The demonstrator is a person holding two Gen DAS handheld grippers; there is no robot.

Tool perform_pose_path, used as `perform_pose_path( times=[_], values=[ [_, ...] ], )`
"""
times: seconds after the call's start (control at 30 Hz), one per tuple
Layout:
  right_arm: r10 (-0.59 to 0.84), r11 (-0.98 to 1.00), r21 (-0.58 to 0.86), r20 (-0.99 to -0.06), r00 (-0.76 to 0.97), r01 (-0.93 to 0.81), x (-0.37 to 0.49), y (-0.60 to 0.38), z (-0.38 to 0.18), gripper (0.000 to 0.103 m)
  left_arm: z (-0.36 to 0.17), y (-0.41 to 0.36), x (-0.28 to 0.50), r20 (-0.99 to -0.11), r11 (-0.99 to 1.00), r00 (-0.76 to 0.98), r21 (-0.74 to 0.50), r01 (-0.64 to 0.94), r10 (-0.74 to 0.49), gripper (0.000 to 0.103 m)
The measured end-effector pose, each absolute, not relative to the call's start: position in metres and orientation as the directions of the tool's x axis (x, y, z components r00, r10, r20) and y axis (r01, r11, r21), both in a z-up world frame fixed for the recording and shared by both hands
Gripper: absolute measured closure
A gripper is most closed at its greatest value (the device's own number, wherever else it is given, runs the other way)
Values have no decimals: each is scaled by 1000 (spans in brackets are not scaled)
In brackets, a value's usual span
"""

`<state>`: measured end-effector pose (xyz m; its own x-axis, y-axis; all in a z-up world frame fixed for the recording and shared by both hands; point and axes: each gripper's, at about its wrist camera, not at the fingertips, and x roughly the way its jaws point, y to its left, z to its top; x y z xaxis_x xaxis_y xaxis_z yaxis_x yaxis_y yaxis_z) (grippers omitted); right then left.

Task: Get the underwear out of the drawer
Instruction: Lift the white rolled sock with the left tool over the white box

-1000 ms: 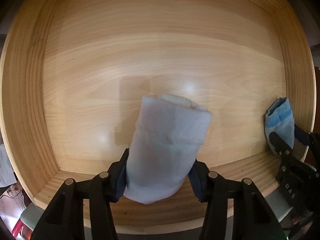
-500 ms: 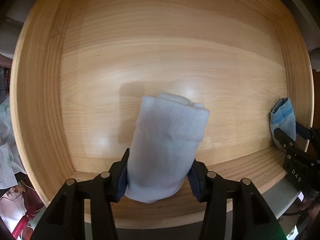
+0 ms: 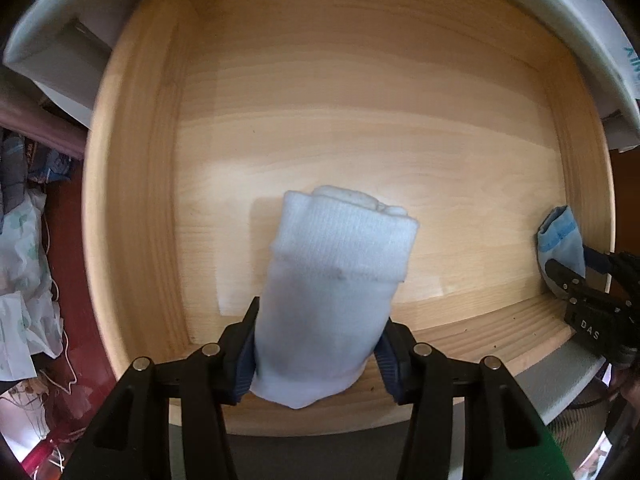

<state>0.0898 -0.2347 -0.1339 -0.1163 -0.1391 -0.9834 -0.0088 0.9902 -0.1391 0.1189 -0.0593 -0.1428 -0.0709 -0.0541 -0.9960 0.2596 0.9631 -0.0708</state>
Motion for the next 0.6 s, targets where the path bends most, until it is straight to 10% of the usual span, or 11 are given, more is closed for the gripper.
perform_pose_path(
  times=[0.6],
  values=[
    [-142,990,-141,-983,-117,-9,90,-236,-133,57,-68,-33,98,-980,962,150,-91,258,-133,52]
  ],
)
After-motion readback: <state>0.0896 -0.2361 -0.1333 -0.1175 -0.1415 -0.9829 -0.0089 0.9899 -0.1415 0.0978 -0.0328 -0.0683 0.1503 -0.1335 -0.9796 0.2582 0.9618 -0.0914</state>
